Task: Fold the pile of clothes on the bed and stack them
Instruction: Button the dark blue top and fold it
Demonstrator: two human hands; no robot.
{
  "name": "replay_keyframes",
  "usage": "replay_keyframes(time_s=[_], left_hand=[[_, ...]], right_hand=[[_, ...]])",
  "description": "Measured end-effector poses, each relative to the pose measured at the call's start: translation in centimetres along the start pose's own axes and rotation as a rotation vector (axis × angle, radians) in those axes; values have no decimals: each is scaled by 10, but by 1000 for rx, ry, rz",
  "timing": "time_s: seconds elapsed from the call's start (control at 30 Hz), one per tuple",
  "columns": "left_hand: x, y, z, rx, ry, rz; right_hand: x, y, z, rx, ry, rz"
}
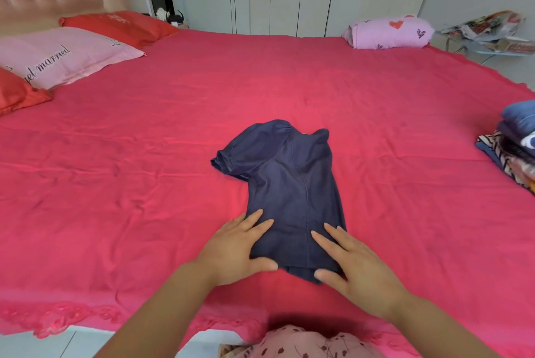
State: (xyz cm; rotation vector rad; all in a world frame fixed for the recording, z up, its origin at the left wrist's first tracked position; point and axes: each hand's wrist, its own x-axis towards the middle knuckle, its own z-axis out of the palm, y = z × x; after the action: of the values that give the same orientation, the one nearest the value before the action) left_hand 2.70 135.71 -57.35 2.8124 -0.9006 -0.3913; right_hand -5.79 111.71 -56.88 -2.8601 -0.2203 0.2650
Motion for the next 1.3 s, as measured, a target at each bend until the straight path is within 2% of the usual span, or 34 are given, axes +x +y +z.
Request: replay_keyframes(time_s=[0.13, 0.3, 0.57, 0.83, 0.93, 1.03, 1.17, 1.3], left_hand=[[-4, -7, -2, -3, -33, 64], [1, 2, -9, 40, 16, 30], [-24, 20, -27, 206, 58, 18], [-77, 48, -66, 294, -94, 153], [-83, 55, -83, 221, -181, 212], [-68, 52, -109, 128, -171, 212], [-22, 29, -153, -37, -54, 122], [38, -2, -173, -403, 188, 3]], right_hand=[[-3, 0, -6, -101, -59, -35], [9, -6, -10, -125, -51, -19], [-5, -19, -31, -141, 140, -6], [-63, -32, -56, -216, 59, -94], [-73, -37, -70, -229, -25, -106], [-61, -35, -98, -126, -67, -126], [-11, -18, -142, 29, -1, -72], [60, 9, -163, 288, 168, 21]])
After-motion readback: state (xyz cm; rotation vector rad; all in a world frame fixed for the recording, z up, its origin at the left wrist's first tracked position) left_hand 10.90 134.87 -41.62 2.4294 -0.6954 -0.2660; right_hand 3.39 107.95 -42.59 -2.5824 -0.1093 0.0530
